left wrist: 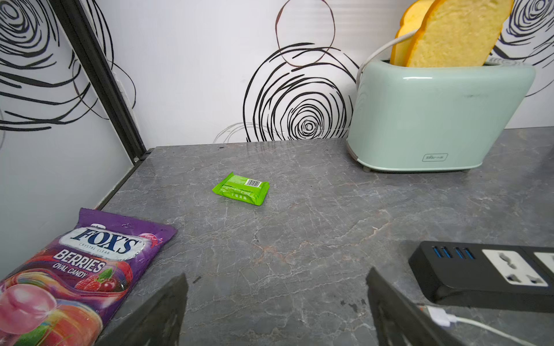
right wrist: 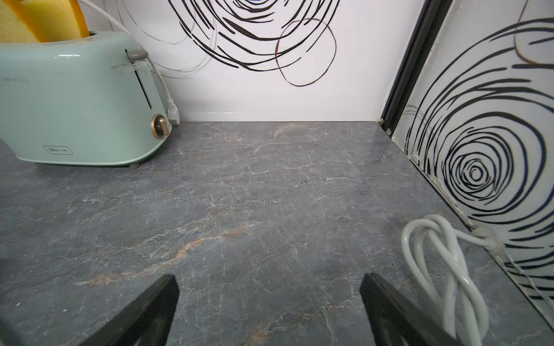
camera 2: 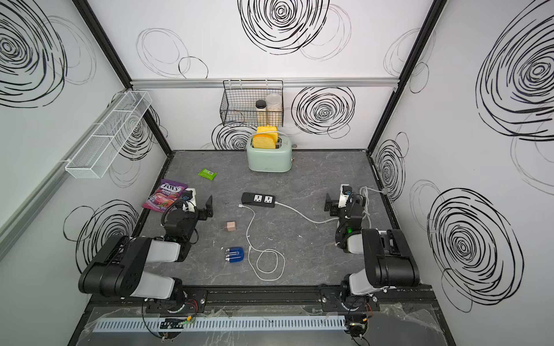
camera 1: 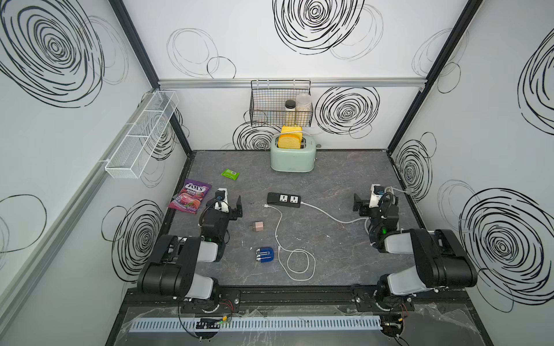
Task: Charge the electric shaver
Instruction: Pick up the charging cable from the center of the board.
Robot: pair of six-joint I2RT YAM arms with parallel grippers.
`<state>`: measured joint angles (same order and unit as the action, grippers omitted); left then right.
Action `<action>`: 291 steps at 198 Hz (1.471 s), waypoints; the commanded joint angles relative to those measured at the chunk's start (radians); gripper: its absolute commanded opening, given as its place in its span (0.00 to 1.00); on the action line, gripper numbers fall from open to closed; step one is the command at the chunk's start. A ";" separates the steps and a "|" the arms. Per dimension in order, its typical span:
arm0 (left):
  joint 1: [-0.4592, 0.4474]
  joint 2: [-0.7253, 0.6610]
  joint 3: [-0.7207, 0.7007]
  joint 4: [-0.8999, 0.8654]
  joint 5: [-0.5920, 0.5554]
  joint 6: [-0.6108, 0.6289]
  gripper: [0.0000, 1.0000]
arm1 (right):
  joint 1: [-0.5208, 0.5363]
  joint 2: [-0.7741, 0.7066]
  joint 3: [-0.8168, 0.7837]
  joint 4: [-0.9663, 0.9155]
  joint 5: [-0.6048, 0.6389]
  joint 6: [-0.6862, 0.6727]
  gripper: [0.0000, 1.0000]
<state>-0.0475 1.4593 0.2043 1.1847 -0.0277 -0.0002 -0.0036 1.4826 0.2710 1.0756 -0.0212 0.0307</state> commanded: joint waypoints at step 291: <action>-0.091 -0.561 0.429 -1.078 0.154 -0.005 0.97 | 0.810 0.093 0.614 -0.914 -0.024 0.241 0.91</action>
<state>-0.1329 0.9070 0.5957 0.3092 0.0883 0.0235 0.7452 1.4708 0.8268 0.3199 -0.0685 0.1410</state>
